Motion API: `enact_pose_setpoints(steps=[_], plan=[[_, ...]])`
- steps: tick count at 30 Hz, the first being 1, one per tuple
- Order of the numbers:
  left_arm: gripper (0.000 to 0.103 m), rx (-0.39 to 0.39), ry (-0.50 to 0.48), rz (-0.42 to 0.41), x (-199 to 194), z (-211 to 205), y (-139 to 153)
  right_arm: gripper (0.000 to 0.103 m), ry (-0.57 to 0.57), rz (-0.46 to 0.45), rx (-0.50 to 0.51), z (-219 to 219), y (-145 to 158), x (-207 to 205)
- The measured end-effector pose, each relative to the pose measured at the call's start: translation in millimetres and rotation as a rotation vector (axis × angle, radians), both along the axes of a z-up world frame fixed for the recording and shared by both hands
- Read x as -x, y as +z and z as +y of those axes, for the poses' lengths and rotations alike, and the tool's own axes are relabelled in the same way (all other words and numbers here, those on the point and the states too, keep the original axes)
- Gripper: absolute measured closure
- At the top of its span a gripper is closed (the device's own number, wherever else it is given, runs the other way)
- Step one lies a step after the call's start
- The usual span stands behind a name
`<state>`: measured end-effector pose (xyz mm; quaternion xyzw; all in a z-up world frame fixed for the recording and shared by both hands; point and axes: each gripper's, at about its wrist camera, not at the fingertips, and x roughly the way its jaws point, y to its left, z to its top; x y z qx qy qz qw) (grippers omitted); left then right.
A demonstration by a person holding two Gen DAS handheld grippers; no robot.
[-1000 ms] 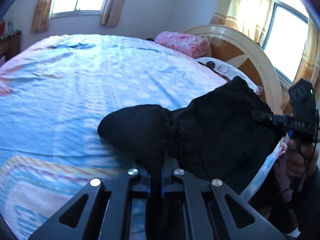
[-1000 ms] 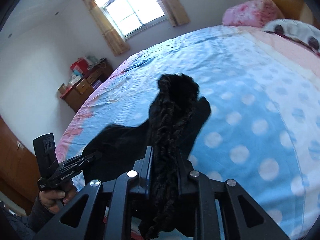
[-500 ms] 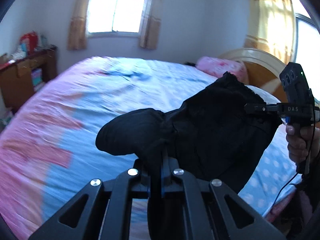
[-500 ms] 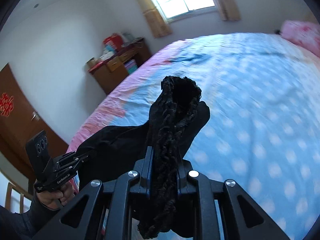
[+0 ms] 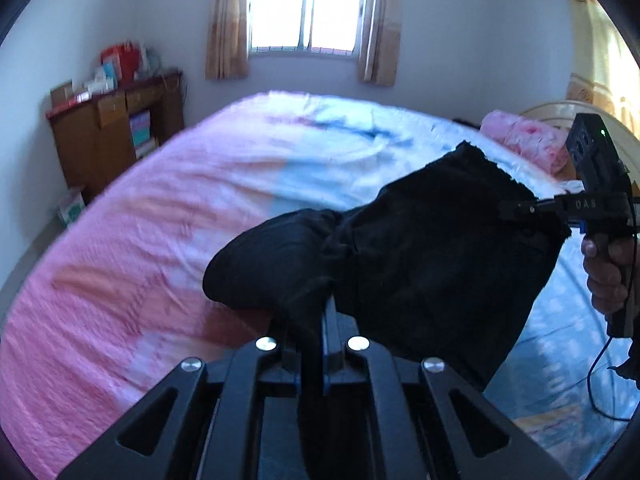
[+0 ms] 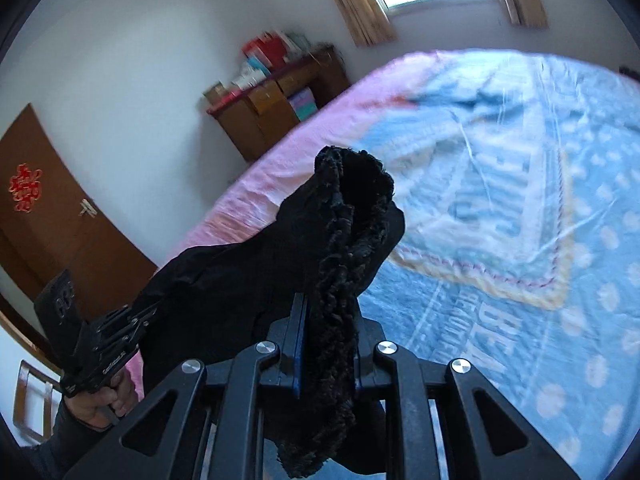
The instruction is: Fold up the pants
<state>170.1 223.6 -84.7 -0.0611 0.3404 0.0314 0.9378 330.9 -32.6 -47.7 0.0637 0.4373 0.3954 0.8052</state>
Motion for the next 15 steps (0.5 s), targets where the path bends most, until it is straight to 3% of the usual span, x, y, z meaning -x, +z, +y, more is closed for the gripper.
enact_pose_setpoints(steps=[4, 10, 13, 14, 15], plan=[[0.084, -0.023, 0.007, 0.014, 3, -6, -15, 0.086, -0.025, 0.059, 0.034, -1, -36, -19], [0.066, -0.06, 0.025, 0.065, 1, -21, -31, 0.084, -0.053, 0.138, 0.055, -10, -66, -35], [0.04, -0.073, 0.072, 0.066, 0, -20, -34, 0.077, -0.067, 0.149, 0.069, -11, -73, -40], [0.032, -0.057, 0.096, 0.07, 0, -16, -36, 0.07, -0.078, 0.154, 0.072, -12, -75, -41], [0.03, -0.045, 0.109, 0.074, 0, -13, -37, 0.065, -0.094, 0.162, 0.07, -15, -77, -42]])
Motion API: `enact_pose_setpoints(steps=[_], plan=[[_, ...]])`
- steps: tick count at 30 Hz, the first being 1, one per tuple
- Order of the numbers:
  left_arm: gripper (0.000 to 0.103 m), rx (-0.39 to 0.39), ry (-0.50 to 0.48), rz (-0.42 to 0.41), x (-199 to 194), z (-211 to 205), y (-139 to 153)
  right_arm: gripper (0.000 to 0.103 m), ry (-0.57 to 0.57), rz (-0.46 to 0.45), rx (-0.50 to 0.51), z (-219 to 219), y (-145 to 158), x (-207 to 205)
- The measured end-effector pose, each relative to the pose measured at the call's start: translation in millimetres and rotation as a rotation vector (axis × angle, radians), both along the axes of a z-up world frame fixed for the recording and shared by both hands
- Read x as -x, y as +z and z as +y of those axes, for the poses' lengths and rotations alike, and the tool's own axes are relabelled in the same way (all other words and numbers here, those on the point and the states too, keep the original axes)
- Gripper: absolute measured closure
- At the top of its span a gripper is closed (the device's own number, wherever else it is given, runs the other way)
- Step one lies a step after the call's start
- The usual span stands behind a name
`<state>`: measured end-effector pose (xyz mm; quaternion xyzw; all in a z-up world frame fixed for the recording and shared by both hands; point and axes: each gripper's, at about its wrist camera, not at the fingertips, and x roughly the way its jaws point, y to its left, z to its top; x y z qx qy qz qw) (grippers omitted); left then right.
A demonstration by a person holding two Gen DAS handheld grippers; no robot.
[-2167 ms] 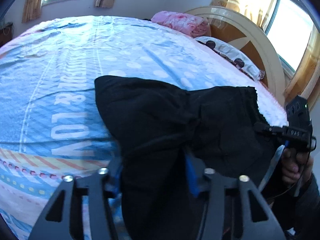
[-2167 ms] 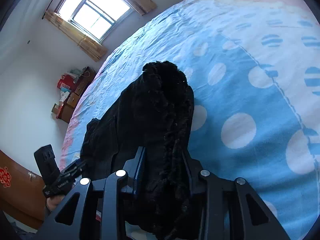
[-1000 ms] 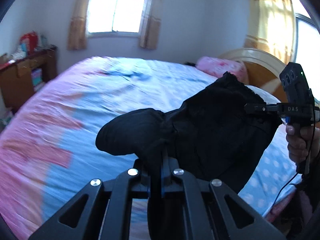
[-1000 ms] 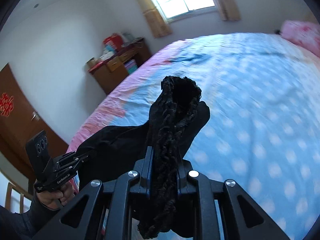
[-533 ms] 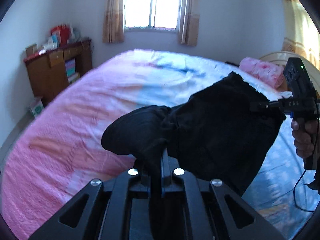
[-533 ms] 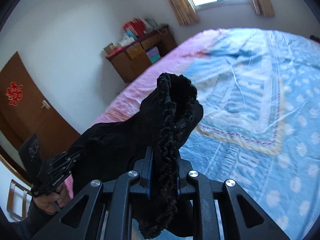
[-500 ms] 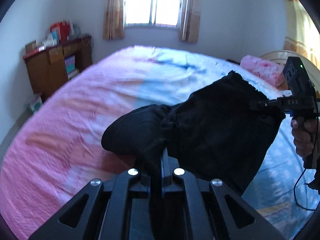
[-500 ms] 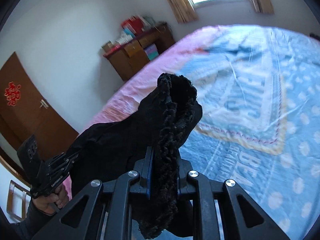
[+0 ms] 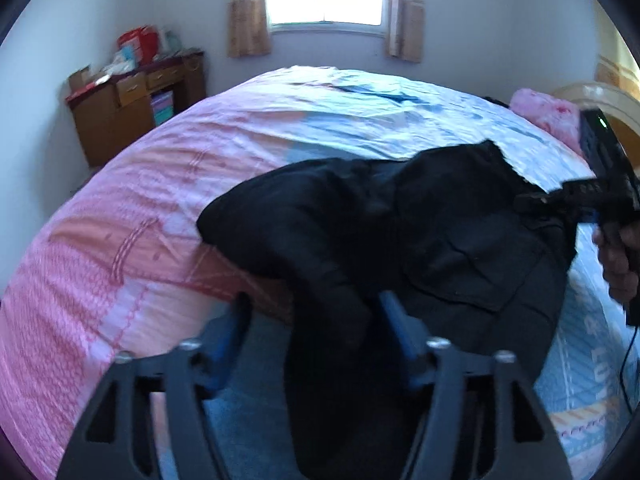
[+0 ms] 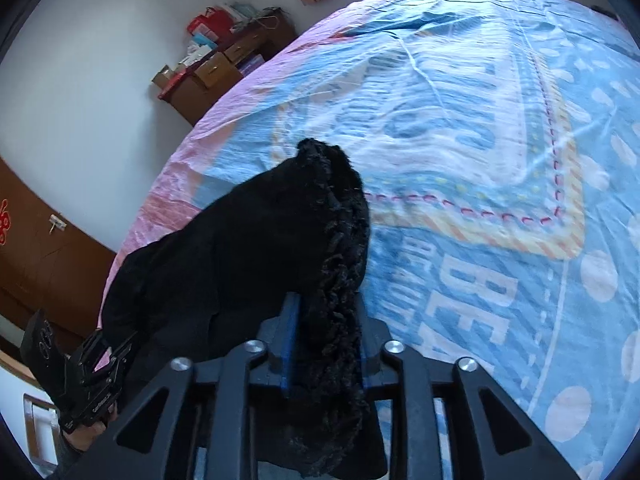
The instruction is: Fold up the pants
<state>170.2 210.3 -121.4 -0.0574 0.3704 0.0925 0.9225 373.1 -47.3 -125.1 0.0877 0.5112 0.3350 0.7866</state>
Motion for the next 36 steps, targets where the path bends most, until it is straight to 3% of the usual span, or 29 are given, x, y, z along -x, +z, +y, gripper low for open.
enact_pose_setpoints(steps=[1, 2, 8, 15, 20, 28, 36], plan=[[0.03, 0.017, 0.01, 0.0, 1, 2, -1, 0.054, -0.014, 0.002, 0.005, -2, -1, 0], [0.03, 0.023, 0.013, -0.002, 3, 3, 1, 0.051, -0.025, 0.007, -0.006, -6, -2, 1], [0.025, -0.042, 0.025, -0.004, 21, -14, 14, 0.044, -0.082, -0.071, 0.01, -28, 17, 29], [0.024, 0.02, 0.011, -0.049, 50, -36, 36, 0.042, -0.158, -0.113, 0.013, -68, 44, 83], [0.016, 0.049, -0.008, -0.088, 77, -59, 48, 0.039, -0.193, -0.226, 0.02, -89, 70, 146], [0.014, 0.024, -0.046, -0.134, 105, -90, 61, 0.038, -0.171, -0.423, 0.098, -85, 96, 226], [0.009, 0.003, -0.033, -0.192, 125, -96, 78, 0.037, -0.164, -0.509, 0.092, -80, 114, 260]])
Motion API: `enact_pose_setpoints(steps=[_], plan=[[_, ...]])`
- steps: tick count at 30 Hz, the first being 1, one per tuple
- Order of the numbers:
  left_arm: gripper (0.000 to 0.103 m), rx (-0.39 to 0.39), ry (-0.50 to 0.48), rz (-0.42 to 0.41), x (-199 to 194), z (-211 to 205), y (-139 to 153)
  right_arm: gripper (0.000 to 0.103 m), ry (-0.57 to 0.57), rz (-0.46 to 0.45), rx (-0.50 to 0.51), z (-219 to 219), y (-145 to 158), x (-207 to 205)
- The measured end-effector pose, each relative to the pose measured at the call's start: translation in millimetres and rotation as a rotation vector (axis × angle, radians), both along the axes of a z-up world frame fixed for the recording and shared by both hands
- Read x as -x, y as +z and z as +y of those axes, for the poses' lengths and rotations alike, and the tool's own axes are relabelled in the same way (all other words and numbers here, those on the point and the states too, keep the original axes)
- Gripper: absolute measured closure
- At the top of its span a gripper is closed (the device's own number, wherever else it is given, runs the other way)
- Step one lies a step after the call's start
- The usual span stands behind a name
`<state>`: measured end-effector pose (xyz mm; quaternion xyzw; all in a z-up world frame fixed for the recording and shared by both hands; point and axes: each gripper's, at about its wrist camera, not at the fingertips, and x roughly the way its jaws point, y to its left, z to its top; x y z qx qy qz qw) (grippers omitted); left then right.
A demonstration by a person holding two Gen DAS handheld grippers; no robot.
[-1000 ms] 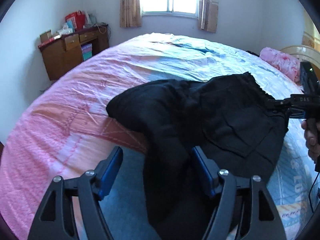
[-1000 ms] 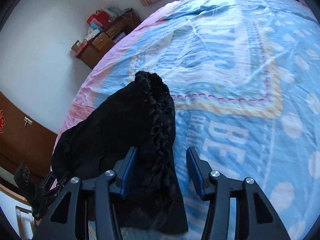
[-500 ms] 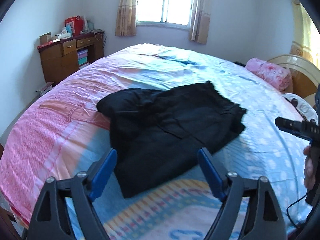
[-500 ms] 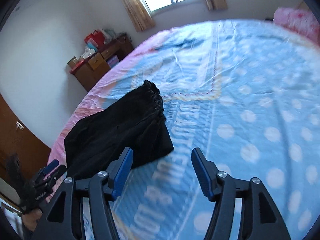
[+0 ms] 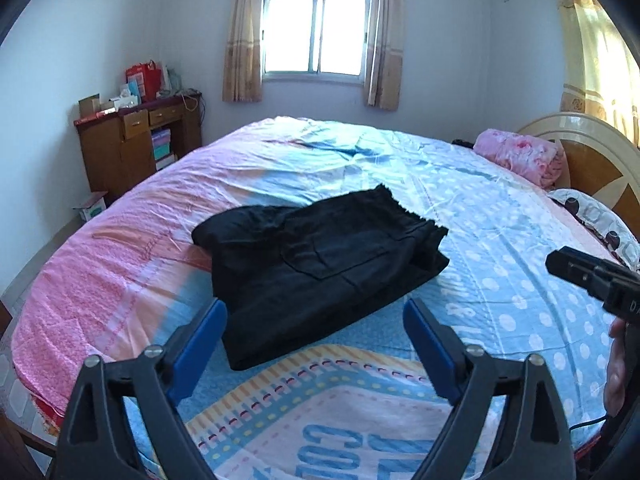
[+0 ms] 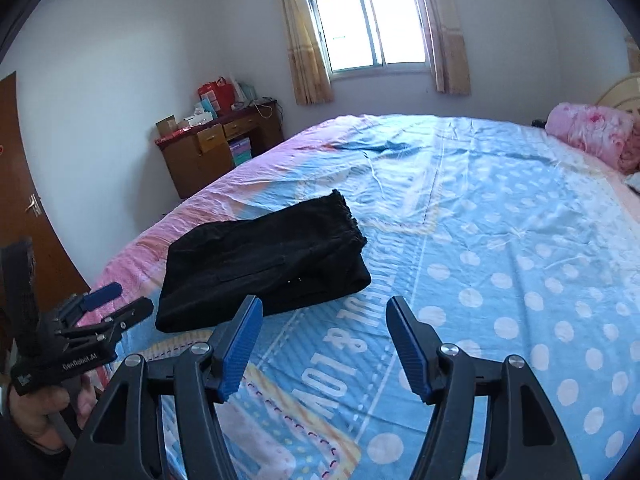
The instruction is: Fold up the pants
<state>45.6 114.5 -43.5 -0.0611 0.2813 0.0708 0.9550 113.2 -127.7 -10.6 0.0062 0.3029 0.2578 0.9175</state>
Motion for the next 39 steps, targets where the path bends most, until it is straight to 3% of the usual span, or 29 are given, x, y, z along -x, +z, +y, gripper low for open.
enact_pose_setpoints(steps=[22, 28, 39], plan=[[0.009, 0.004, -0.016, -0.019, 10, -11, 6, 0.036, 0.013, -0.016, -0.007, 0, 4, 23], [0.002, 0.007, -0.016, -0.025, 10, -11, 6, 0.036, 0.032, -0.012, -0.012, 3, 4, 27], [0.002, -0.018, -0.033, -0.065, 19, -19, 18, 0.03, -0.003, -0.067, -0.04, -2, 15, 36]])
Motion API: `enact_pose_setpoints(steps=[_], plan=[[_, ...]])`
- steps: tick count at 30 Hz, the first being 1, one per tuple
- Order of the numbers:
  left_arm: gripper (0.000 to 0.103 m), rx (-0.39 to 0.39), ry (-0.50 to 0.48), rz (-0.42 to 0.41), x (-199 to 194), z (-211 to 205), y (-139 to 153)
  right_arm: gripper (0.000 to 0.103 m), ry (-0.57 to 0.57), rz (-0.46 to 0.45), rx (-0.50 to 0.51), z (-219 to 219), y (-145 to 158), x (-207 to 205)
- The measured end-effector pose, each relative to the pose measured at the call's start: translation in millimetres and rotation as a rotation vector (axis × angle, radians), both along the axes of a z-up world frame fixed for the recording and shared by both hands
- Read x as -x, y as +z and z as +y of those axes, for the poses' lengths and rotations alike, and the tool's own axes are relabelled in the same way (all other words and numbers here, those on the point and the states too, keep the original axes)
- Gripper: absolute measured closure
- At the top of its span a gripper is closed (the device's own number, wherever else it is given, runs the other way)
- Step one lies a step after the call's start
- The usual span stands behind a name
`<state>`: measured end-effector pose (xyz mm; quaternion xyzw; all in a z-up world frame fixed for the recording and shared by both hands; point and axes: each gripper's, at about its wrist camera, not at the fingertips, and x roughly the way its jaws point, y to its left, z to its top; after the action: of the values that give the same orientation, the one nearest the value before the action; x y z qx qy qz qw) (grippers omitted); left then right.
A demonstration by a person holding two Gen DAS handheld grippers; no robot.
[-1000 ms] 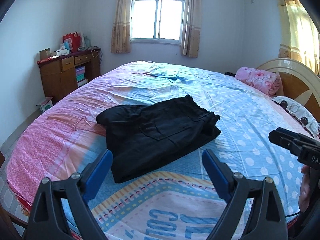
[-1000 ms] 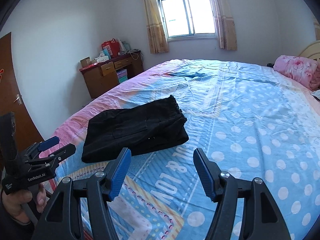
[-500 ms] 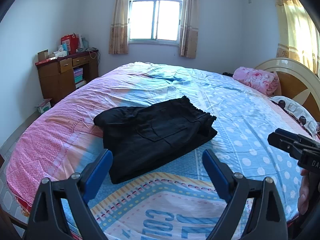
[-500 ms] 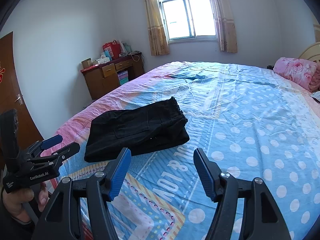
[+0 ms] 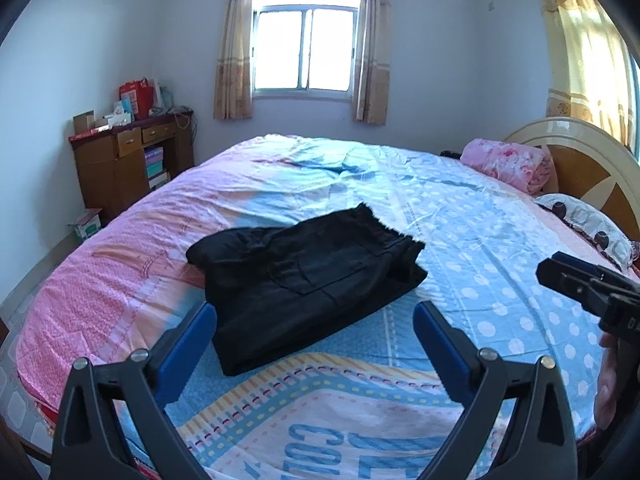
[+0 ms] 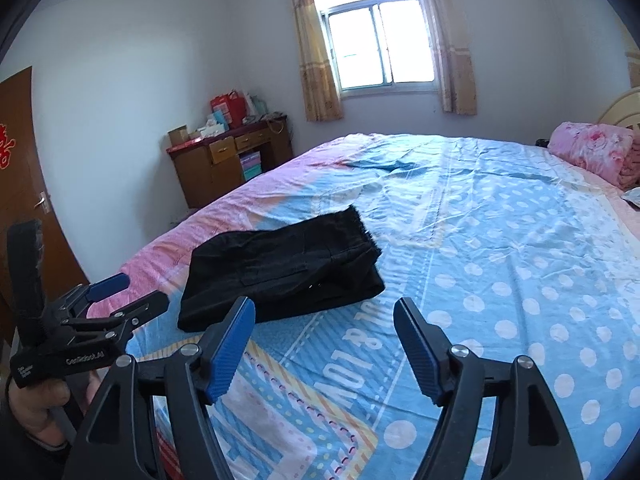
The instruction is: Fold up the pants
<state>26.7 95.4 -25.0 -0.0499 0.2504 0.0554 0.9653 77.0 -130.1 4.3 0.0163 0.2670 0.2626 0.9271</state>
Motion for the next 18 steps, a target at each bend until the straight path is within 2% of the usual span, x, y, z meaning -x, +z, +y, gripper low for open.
enact_pose_setpoints(steps=[5, 13, 18], plan=[[0.002, -0.029, 0.004, -0.041, 7, -6, 10, 0.029, -0.009, -0.007, -0.023, -6, 4, 1], [0.0, -0.043, 0.035, -0.044, 8, -5, 13, 0.029, -0.008, -0.014, -0.021, -6, 6, 4], [0.0, -0.026, 0.04, -0.036, 8, -1, 12, 0.029, 0.002, -0.02, -0.023, -7, 6, 8]])
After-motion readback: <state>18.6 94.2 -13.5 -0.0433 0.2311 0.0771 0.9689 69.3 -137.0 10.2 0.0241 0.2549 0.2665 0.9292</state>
